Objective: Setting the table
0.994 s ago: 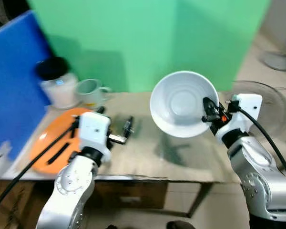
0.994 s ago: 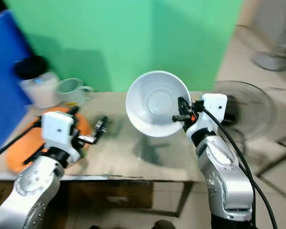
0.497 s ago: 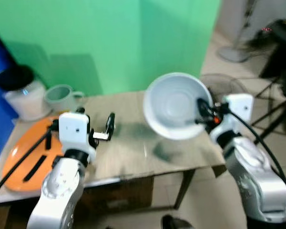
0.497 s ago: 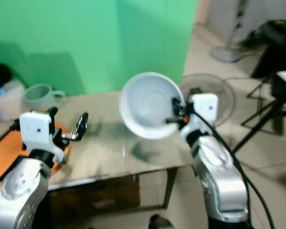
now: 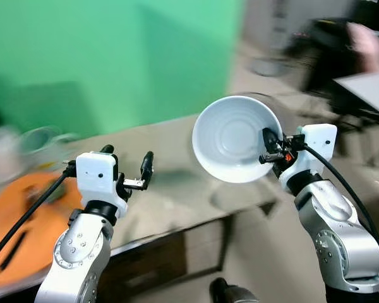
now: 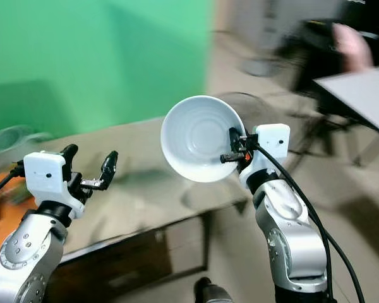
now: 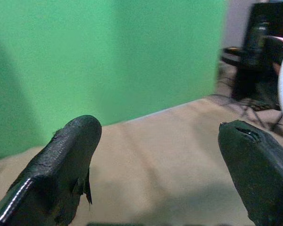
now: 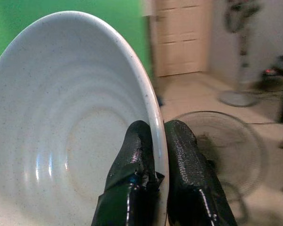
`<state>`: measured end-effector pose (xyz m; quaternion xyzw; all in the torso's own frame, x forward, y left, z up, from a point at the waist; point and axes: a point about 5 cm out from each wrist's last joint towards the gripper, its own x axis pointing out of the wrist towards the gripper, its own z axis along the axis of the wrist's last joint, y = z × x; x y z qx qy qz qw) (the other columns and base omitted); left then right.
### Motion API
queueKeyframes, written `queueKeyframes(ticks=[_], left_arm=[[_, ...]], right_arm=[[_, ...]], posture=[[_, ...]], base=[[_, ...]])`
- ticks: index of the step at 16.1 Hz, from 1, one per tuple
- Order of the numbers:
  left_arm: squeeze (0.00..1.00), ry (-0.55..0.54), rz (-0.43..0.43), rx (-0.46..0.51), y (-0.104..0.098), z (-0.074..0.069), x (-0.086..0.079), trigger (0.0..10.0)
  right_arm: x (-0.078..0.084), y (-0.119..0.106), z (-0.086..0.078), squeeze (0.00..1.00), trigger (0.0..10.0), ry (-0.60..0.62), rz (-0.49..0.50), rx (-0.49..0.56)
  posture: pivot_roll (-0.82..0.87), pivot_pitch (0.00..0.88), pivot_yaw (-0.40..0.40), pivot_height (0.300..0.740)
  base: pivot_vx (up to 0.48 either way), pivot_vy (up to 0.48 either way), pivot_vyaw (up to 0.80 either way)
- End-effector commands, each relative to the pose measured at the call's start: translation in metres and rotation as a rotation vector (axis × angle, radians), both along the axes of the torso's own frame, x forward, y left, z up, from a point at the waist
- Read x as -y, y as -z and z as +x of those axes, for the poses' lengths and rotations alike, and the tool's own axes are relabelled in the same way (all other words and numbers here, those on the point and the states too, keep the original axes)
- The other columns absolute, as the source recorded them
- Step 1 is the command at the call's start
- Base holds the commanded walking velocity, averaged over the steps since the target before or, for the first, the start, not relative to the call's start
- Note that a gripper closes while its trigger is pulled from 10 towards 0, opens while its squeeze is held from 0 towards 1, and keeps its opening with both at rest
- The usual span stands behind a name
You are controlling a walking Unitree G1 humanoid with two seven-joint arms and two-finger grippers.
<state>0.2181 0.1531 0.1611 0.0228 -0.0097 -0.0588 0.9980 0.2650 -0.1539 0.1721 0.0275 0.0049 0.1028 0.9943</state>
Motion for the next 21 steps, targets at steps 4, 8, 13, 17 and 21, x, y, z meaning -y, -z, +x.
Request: queueKeyframes(ticks=[4, 8, 13, 17, 21], left_arm=[[0.0, -0.136, -0.04, 0.156, -0.016, 0.004, -0.014, 10.0], [0.0, -0.115, -0.048, 0.143, -0.014, 0.001, -0.011, 10.0], [0.0, -0.062, -0.017, 0.053, 0.0, -0.007, -0.009, 10.0], [0.0, -0.063, -0.01, 0.021, 0.005, -0.009, -0.007, 10.0], [0.0, -0.078, 0.004, 0.019, 0.006, -0.006, -0.005, 10.0]], right_arm=[[-0.008, -0.011, 0.006, 0.0, 10.0, -0.03, -0.046, 0.079], [-0.008, -0.011, 0.007, 0.0, 10.0, -0.012, 0.005, 0.055], [-0.002, -0.013, 0.011, 0.0, 10.0, 0.061, -0.089, 0.127], [0.003, -0.003, 0.01, 0.0, 10.0, 0.05, -0.073, 0.04], [0.008, 0.002, 0.008, 0.0, 10.0, 0.076, -0.065, 0.013]], posture=[[-0.07, 0.0, 0.046, 0.74], [-0.06, 0.0, 0.036, 0.74], [-0.06, 0.0, 0.028, 0.74], [-0.06, 0.0, 0.028, 0.74], [-0.07, 0.0, 0.036, 0.74]], base=[[0.0, 0.0, -0.8], [0.0, 0.0, -0.8], [0.0, 0.0, -0.78], [0.0, 0.0, -0.78], [0.0, -0.09, -0.8]])
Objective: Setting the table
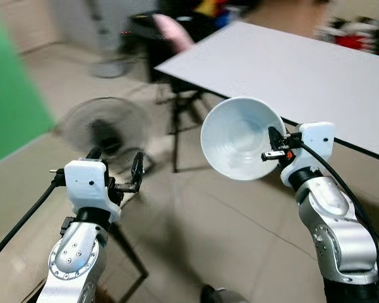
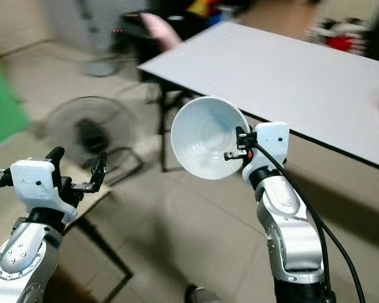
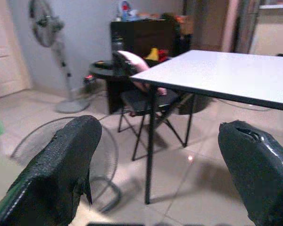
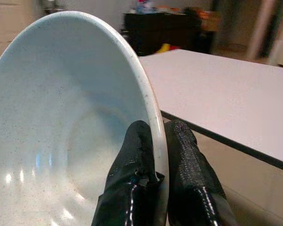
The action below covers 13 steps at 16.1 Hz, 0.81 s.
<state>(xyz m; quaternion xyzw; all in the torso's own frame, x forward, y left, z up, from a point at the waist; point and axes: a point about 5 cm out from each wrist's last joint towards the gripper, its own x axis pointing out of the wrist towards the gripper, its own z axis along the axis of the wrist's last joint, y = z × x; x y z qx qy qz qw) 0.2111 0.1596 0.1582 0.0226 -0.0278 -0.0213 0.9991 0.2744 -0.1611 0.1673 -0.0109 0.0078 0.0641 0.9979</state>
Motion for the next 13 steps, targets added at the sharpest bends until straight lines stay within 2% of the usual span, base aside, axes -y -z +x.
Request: queueKeyframes(ticks=[1, 4, 6, 8, 10, 13], left_arm=[[0.0, -0.006, 0.009, -0.019, 0.003, 0.002, 0.002, 10.0], [0.0, -0.006, 0.009, -0.02, 0.003, 0.004, 0.002, 10.0], [0.0, -0.022, -0.009, -0.024, 0.003, 0.004, 0.0, 10.0], [0.0, -0.028, 0.021, -0.026, 0.003, 0.004, -0.004, 10.0], [0.0, -0.027, 0.019, 0.004, 0.0, 0.004, -0.006, 10.0], [0.0, -0.009, 0.029, 0.001, -0.001, 0.005, -0.006, 10.0]], right_arm=[[0.002, -0.002, -0.002, 0.0, 10.0, 0.021, 0.009, 0.014], [0.006, -0.001, -0.001, 0.0, 10.0, 0.035, -0.005, 0.009], [0.006, 0.0, 0.0, 0.0, 10.0, 0.034, 0.028, -0.019], [0.004, 0.001, 0.001, 0.0, 10.0, 0.025, 0.074, -0.044], [-0.002, 0.001, 0.005, 0.0, 10.0, 0.015, 0.107, -0.047], [-0.01, 0.001, 0.012, 0.0, 10.0, -0.011, 0.16, -0.081]], posture=[[-0.07, 0.0, 0.038, 0.74], [-0.08, 0.0, 0.043, 0.74], [-0.08, 0.0, 0.04, 0.74], [-0.07, 0.0, 0.036, 0.74], [-0.07, 0.0, 0.032, 0.74], [-0.07, 0.0, 0.031, 0.74]], base=[[0.0, -0.375, -0.8], [0.0, -0.369, -0.8], [0.0, 0.0, -0.8], [0.0, 0.0, -0.76], [0.0, 0.0, 0.0], [0.329, 0.0, 0.0]])
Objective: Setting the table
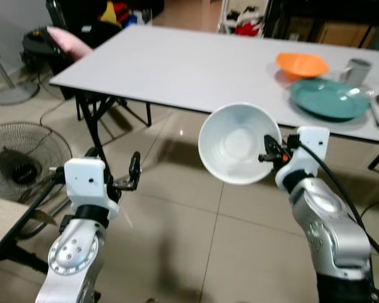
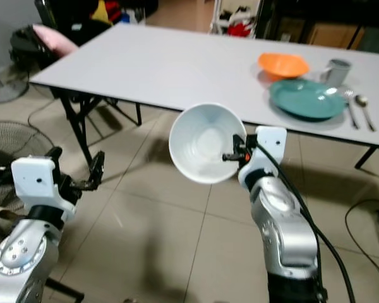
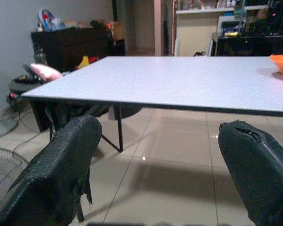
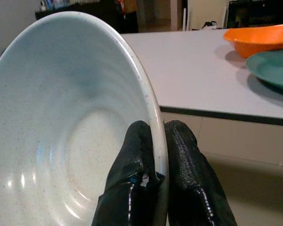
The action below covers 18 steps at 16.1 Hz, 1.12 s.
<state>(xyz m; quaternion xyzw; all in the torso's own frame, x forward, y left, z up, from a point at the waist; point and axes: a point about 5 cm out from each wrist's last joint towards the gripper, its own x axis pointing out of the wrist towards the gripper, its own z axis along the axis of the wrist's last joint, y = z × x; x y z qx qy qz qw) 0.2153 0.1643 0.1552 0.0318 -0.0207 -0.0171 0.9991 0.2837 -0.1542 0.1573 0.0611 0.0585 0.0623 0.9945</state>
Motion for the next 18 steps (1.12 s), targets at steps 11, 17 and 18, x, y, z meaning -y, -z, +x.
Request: queueKeyframes(ticks=[11, 17, 18], left_arm=[[0.0, 0.007, 0.029, -0.001, -0.003, 0.0, -0.009, 10.0], [0.0, 0.011, 0.04, -0.001, -0.004, 0.001, -0.013, 10.0], [0.0, 0.013, 0.041, -0.001, -0.004, 0.002, -0.013, 10.0]], right_arm=[[-0.024, -0.011, 0.008, 0.0, 10.0, -0.111, 0.04, 0.011], [-0.027, -0.008, 0.011, 0.0, 10.0, -0.128, 0.047, -0.013], [-0.027, -0.007, 0.012, 0.0, 10.0, -0.127, 0.055, -0.021]], posture=[[-0.06, 0.0, 0.028, 0.74], [-0.06, 0.0, 0.022, 0.74], [-0.06, 0.0, 0.022, 0.74]], base=[[0.416, 0.0, 0.0], [0.424, 0.0, 0.0], [0.424, 0.0, 0.0]])
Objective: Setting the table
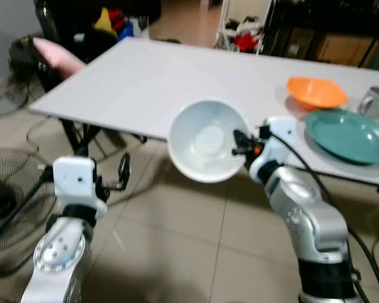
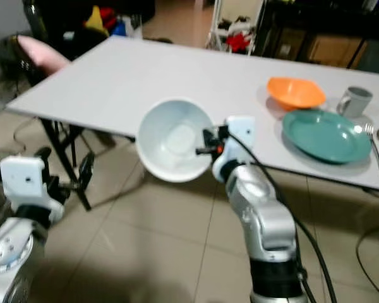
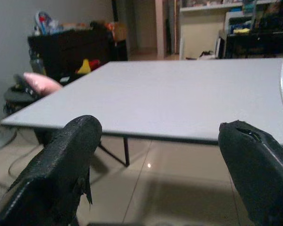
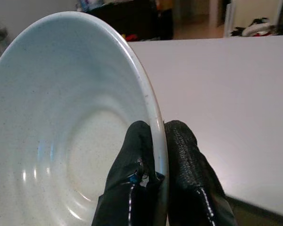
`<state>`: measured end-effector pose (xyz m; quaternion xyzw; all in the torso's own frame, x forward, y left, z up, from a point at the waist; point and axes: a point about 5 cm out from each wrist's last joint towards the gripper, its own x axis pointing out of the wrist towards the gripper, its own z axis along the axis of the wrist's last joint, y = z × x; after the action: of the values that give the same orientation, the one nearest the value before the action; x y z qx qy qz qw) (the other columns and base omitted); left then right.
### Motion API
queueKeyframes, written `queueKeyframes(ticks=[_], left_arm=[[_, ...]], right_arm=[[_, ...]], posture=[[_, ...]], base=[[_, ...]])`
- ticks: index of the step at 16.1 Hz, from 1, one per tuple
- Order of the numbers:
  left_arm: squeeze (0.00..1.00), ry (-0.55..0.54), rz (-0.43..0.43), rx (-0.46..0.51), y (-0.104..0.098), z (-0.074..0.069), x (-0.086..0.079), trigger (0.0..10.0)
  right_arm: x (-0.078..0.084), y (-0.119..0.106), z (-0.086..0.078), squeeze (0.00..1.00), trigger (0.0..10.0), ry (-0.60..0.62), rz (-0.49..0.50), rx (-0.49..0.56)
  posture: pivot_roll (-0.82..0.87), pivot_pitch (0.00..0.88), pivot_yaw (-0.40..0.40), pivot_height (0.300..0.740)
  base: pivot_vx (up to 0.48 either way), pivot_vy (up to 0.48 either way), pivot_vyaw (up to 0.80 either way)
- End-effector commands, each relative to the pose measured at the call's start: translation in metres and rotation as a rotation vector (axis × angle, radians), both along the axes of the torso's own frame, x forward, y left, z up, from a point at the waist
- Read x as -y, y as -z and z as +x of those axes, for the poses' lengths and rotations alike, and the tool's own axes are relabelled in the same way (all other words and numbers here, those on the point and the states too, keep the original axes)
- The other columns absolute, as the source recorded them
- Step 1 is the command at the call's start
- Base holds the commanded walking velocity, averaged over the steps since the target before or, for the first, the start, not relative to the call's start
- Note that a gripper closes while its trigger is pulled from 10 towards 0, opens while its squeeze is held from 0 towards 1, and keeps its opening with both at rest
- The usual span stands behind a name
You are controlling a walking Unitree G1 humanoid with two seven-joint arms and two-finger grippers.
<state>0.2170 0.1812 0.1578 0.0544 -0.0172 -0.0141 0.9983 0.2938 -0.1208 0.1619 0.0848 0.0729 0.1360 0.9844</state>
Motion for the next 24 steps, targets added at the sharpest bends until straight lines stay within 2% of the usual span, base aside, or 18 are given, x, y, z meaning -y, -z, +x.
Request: queueKeyframes(ticks=[1, 8, 13, 18, 19, 20, 23, 24], left_arm=[[0.0, 0.021, -0.004, 0.005, -0.001, 0.0, 0.004, 10.0], [0.0, 0.061, 0.01, 0.001, 0.0, -0.001, 0.007, 10.0], [0.0, 0.136, 0.001, -0.006, 0.001, 0.001, 0.017, 10.0], [0.0, 0.203, -0.002, -0.018, 0.003, 0.002, 0.025, 10.0], [0.0, 0.239, 0.0, -0.041, 0.004, 0.001, 0.029, 10.0], [0.0, 0.245, -0.001, -0.045, 0.005, 0.001, 0.029, 10.0], [0.0, 0.409, -0.047, -0.081, 0.004, -0.006, 0.042, 10.0], [0.0, 0.499, -0.071, -0.087, 0.002, -0.008, 0.048, 10.0]], right_arm=[[0.006, -0.003, 0.002, 0.0, 10.0, 0.022, 0.003, 0.0], [0.009, 0.001, 0.007, 0.0, 10.0, 0.058, 0.021, -0.037], [0.017, 0.002, 0.008, 0.0, 10.0, 0.1, 0.039, -0.063], [0.026, 0.007, 0.01, 0.0, 10.0, 0.144, 0.05, -0.141], [0.025, 0.004, 0.011, 0.0, 10.0, 0.133, 0.164, -0.179], [0.025, 0.003, 0.012, 0.0, 10.0, 0.131, 0.176, -0.184], [0.031, 0.0, 0.02, 0.0, 10.0, 0.166, 0.243, -0.261], [0.038, 0.001, 0.025, 0.0, 10.0, 0.191, 0.232, -0.335]], posture=[[-0.06, 0.0, 0.022, 0.74], [-0.05, 0.0, 0.023, 0.74], [-0.06, 0.0, 0.031, 0.74], [-0.07, 0.0, 0.036, 0.74], [-0.07, 0.0, 0.038, 0.74], [-0.07, 0.0, 0.038, 0.74], [-0.07, 0.0, 0.037, 0.74], [-0.07, 0.0, 0.035, 0.74]], base=[[0.424, 0.0, 0.0], [0.424, 0.0, 0.0], [0.424, 0.0, 0.0], [0.422, 0.0, -0.75], [0.356, 0.0, 0.0], [0.0, 0.0, 0.0], [0.0, 0.0, 0.0], [0.0, 0.0, 0.0]])
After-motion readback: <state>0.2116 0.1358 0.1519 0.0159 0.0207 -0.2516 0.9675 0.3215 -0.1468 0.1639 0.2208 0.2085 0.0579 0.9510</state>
